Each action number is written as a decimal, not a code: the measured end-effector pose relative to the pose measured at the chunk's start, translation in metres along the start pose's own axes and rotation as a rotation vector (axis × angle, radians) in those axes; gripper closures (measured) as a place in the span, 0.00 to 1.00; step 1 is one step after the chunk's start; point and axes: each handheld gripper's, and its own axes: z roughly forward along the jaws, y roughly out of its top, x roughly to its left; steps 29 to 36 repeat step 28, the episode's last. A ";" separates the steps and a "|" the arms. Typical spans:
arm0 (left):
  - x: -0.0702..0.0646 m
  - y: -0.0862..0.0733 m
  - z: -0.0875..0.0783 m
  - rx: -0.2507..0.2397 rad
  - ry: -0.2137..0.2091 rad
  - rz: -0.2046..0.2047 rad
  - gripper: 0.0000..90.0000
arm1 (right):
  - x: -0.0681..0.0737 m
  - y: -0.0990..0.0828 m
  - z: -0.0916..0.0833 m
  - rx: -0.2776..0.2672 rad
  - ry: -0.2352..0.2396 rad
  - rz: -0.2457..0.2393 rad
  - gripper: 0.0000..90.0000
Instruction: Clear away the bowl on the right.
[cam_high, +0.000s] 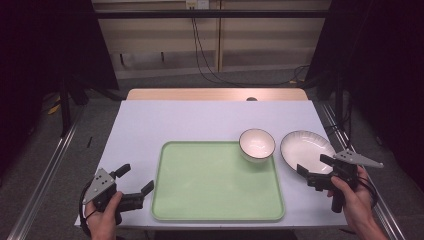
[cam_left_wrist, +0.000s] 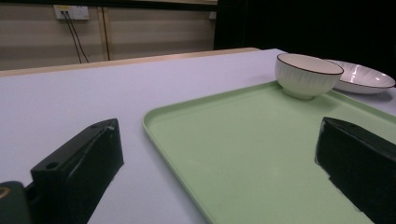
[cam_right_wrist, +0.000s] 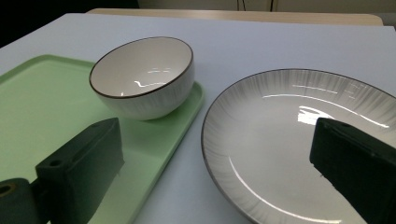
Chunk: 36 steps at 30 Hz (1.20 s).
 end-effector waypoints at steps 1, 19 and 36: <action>0.000 0.000 0.000 0.000 -0.001 0.000 0.01 | 0.001 -0.001 -0.002 -0.003 0.003 0.002 0.02; -0.001 0.001 0.003 0.000 -0.004 0.004 0.01 | 0.018 -0.039 -0.016 -0.012 -0.011 -0.047 0.02; 0.001 0.001 -0.001 -0.007 -0.004 0.002 0.01 | 0.018 -0.040 -0.009 0.023 0.012 -0.101 0.01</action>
